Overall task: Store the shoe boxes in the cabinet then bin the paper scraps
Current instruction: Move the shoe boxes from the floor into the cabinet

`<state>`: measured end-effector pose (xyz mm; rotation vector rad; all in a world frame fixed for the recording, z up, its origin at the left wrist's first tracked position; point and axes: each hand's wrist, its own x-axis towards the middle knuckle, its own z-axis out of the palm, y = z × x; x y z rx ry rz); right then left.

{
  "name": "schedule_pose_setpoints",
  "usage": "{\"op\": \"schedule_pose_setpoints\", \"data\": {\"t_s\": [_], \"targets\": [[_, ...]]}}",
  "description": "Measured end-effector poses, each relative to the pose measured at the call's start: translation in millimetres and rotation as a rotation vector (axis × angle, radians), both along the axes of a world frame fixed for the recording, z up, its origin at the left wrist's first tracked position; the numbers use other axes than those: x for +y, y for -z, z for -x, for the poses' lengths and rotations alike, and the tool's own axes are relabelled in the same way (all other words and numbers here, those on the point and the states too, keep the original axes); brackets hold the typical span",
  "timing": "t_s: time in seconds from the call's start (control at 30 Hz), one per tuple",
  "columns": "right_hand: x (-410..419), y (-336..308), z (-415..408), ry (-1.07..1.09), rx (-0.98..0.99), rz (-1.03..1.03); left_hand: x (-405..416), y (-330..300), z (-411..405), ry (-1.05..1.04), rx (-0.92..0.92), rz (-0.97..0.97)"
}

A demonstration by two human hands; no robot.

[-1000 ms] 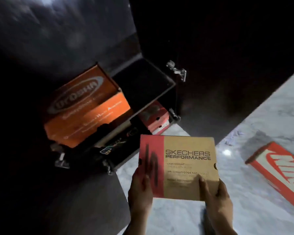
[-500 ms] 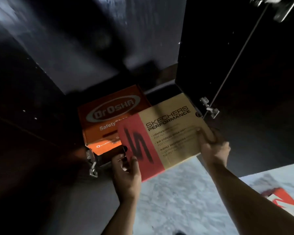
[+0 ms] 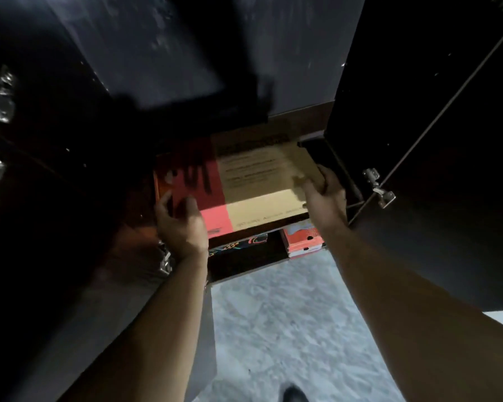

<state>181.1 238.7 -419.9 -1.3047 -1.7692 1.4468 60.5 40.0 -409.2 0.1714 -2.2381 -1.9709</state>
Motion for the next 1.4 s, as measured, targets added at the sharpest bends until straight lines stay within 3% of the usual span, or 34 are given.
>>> {"op": "schedule_pose_setpoints", "data": {"t_s": [0.1, 0.17, 0.43, 0.67, 0.77, 0.87, 0.93, 1.03, 1.13, 1.27, 1.4], "targets": [[-13.8, 9.9, 37.9, -0.285, -0.043, 0.036, -18.7, 22.4, 35.9, 0.002, -0.021, 0.182], [-19.6, 19.7, 59.0, -0.319, -0.017, 0.061, -27.0, 36.7, 51.7, -0.026, -0.092, 0.249], [-20.0, 26.5, 103.2, -0.304, 0.032, 0.058, -7.1, 46.4, 89.7, -0.155, -0.350, 0.278], [-22.3, 27.3, 109.6, -0.289, -0.027, 0.073, -5.6, 51.9, 97.2, -0.144, -0.384, 0.202], [-34.9, 20.9, 97.6, -0.246, -0.047, 0.178, -10.8, 41.3, 73.7, -0.181, -0.529, 0.034], [-75.4, 35.3, 41.4, -0.151, -0.094, 0.305, -24.2, 58.2, 27.1, -0.225, -0.541, 0.122], [-95.1, 61.4, -15.0, -0.071, -0.119, 0.390, -33.6, 87.8, -17.8, -0.013, -0.499, 0.315], [-100.3, 98.4, -122.5, 0.084, -0.248, 0.512, -20.7, 134.5, -98.3, 0.597, -0.569, 0.663], [-99.2, 116.8, -241.9, 0.228, -0.347, 0.609, 27.5, 150.2, -198.4, 1.051, -0.537, 0.884], [-73.4, 142.6, -395.5, 0.500, -0.402, 0.669, 105.3, 179.0, -327.3, 1.477, -0.527, 1.024], [-31.6, 172.0, -533.3, 0.759, -0.379, 0.683, 187.6, 209.4, -450.2, 1.748, -0.426, 1.130]]}}
